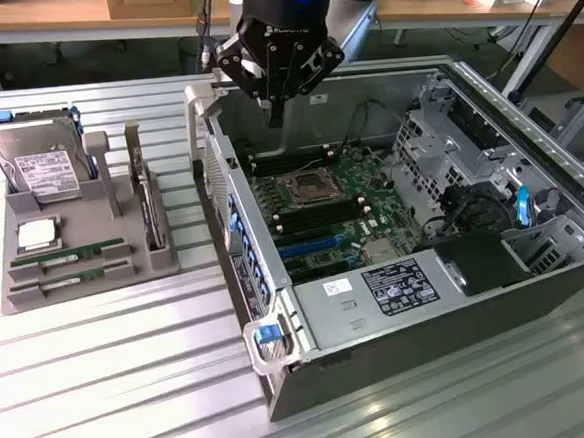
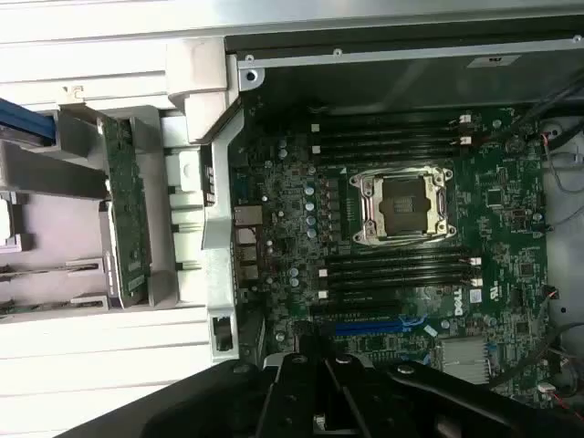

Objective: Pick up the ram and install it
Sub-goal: 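Reach for the ram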

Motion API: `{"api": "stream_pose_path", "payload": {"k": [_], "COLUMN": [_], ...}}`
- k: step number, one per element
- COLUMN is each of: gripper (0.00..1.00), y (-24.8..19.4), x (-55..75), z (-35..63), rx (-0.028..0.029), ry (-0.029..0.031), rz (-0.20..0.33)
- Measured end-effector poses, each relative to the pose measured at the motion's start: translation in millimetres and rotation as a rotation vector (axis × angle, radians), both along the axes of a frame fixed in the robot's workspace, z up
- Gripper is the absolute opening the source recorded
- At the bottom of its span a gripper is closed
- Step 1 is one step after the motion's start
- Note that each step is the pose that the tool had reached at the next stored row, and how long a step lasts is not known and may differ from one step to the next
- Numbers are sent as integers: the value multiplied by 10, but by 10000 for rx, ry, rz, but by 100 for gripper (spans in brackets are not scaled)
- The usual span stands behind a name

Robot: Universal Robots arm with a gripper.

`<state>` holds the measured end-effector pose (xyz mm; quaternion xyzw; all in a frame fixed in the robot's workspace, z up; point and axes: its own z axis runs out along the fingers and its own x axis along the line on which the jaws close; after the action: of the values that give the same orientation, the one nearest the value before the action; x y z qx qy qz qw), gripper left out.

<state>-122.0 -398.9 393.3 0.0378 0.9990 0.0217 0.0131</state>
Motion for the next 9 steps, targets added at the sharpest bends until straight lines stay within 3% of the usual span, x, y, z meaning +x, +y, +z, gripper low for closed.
{"api": "stream_pose_path", "payload": {"k": [1, 9], "gripper": [10, 10], "y": [0, 0], "x": [-72, -179], "z": [0, 0], "rx": [1, 0], "ry": [-1, 0], "rz": [0, 0]}}
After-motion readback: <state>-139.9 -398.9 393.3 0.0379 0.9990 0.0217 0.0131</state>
